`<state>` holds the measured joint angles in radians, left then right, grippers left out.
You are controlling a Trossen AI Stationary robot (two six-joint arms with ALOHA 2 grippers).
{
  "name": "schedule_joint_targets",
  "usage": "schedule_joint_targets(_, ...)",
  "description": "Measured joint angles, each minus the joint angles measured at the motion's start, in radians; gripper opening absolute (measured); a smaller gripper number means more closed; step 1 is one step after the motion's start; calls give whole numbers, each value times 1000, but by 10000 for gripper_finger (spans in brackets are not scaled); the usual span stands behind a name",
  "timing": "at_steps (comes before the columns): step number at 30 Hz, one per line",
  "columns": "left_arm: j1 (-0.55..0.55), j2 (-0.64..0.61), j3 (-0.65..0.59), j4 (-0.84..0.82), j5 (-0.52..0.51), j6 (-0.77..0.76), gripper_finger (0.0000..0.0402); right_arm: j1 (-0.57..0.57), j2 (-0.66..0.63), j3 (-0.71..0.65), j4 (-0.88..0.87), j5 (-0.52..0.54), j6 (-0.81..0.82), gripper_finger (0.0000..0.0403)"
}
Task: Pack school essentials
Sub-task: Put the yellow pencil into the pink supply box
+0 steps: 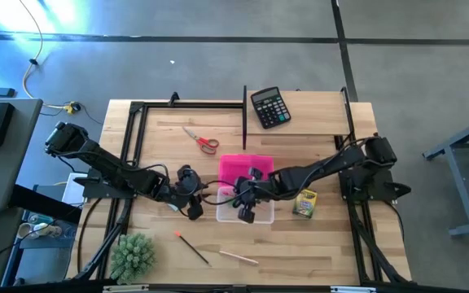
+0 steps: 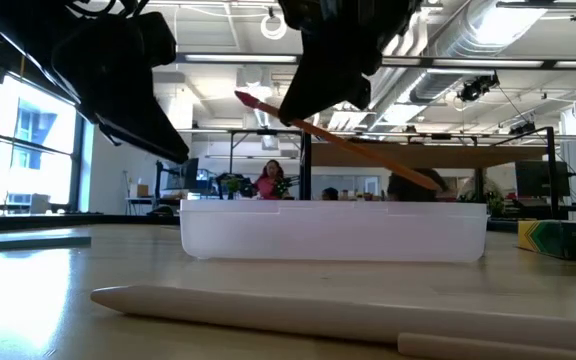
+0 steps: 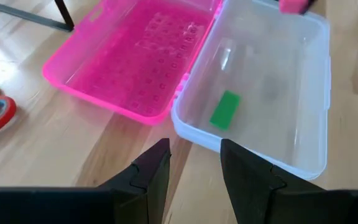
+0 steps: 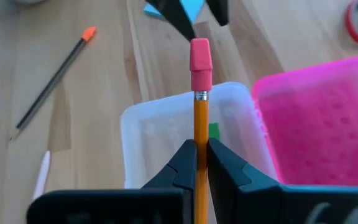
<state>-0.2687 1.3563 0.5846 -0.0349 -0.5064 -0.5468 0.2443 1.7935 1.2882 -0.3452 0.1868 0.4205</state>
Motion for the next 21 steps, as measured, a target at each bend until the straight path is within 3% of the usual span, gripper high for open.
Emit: schedule_joint_targets(21,0,0,0,1,42,-1,131,23,0,-125,130,-66,-85,12)
